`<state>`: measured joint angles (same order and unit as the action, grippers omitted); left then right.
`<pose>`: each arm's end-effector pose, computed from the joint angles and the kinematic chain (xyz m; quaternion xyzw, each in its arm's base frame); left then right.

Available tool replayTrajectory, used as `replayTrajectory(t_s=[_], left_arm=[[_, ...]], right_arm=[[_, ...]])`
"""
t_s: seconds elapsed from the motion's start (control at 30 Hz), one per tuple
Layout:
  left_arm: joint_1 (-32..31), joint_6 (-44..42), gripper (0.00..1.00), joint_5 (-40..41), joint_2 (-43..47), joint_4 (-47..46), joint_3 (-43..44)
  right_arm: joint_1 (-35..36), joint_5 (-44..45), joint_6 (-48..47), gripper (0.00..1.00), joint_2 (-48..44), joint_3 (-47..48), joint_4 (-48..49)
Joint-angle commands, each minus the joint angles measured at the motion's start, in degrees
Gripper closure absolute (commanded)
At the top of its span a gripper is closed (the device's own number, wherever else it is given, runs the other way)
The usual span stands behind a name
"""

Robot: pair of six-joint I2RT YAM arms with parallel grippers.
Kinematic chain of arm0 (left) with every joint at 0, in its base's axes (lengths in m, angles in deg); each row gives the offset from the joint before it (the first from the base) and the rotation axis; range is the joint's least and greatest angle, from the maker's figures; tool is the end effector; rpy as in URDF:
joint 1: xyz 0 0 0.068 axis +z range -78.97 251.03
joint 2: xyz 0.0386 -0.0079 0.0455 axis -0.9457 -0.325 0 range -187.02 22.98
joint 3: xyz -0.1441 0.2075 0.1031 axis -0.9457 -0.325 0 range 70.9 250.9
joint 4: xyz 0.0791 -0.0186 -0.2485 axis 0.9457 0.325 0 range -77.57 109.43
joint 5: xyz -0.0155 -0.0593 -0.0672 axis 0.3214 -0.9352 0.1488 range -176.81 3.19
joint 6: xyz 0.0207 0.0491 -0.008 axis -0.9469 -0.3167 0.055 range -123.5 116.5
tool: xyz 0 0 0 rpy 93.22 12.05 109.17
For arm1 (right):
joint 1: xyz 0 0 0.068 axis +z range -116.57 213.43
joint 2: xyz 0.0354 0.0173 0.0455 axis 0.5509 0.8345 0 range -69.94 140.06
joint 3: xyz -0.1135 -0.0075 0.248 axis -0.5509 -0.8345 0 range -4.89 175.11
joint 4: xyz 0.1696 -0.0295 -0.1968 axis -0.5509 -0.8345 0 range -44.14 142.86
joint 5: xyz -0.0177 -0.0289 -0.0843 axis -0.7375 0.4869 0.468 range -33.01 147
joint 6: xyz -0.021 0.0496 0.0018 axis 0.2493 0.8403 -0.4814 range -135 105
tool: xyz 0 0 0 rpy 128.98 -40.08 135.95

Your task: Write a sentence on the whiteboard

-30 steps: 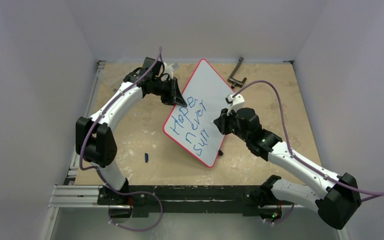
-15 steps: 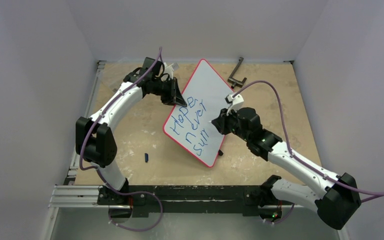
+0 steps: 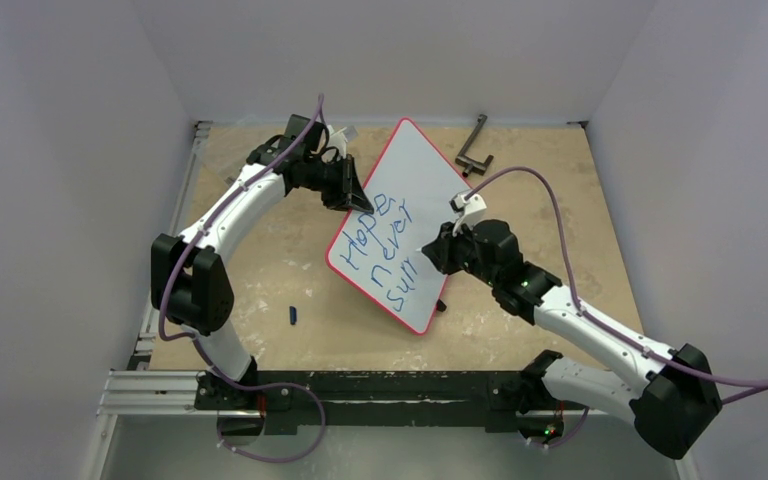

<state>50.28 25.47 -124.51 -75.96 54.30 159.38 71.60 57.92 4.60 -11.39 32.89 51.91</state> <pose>0.3433 -0.1535 0.3080 0.0399 0.9009 -0.4059 0.1487 0.1846 0.1444 0.2675 -0.1291 0.8175 0.2653 0.4946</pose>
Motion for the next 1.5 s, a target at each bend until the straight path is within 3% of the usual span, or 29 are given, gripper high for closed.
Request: replayTrajectory(t_s=[0.0, 1.07, 1.47], left_arm=[[0.7, -1.6, 1.00, 5.2, 3.5, 0.1, 0.6], [0.6, -1.6, 1.00, 5.2, 3.5, 0.0, 0.5], [0.7, -1.5, 1.00, 5.1, 3.4, 0.0, 0.5]], right_arm=[[-0.3, -2.2, 1.5, 1.00, 0.4, -1.2, 3.7], [-0.6, 0.1, -0.3, 1.00, 7.6, 2.5, 4.4], [-0.6, -3.3, -0.3, 1.00, 6.5, 2.8, 4.2]])
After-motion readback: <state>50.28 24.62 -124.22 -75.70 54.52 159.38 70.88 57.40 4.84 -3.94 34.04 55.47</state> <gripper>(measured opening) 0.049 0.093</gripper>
